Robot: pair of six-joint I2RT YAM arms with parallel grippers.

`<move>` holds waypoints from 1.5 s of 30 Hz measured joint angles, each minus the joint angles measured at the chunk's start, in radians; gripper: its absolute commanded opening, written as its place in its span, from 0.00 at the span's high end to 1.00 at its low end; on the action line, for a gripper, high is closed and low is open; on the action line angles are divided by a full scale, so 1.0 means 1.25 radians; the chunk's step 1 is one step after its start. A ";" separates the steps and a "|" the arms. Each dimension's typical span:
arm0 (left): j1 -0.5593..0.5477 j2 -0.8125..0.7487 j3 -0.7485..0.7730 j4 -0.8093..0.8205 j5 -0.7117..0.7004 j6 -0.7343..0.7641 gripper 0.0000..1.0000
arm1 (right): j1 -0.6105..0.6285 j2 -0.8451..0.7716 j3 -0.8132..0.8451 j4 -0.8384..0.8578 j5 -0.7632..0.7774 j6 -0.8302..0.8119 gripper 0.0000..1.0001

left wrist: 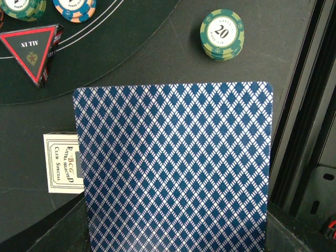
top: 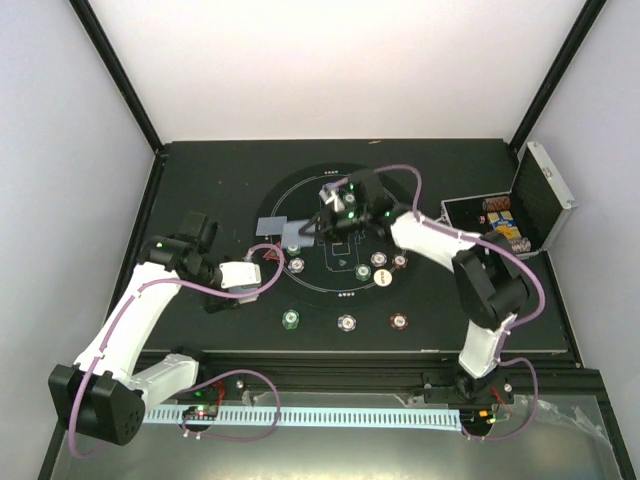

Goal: Distribute texas hold em gaming equipment

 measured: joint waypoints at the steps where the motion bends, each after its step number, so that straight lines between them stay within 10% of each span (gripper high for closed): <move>1: 0.000 0.001 0.000 0.000 0.000 0.000 0.98 | -0.024 0.019 0.037 -0.024 -0.006 -0.019 0.99; 19: 0.000 0.028 0.020 -0.006 0.004 -0.001 0.98 | -0.289 0.648 0.813 -0.349 0.033 -0.154 0.93; 29: 0.000 0.034 0.024 -0.005 0.012 -0.002 0.98 | -0.292 0.687 0.878 -0.360 0.056 -0.136 0.62; 45: 0.000 0.034 0.036 -0.006 0.012 -0.016 0.98 | -0.356 0.337 0.551 -0.443 0.144 -0.273 0.54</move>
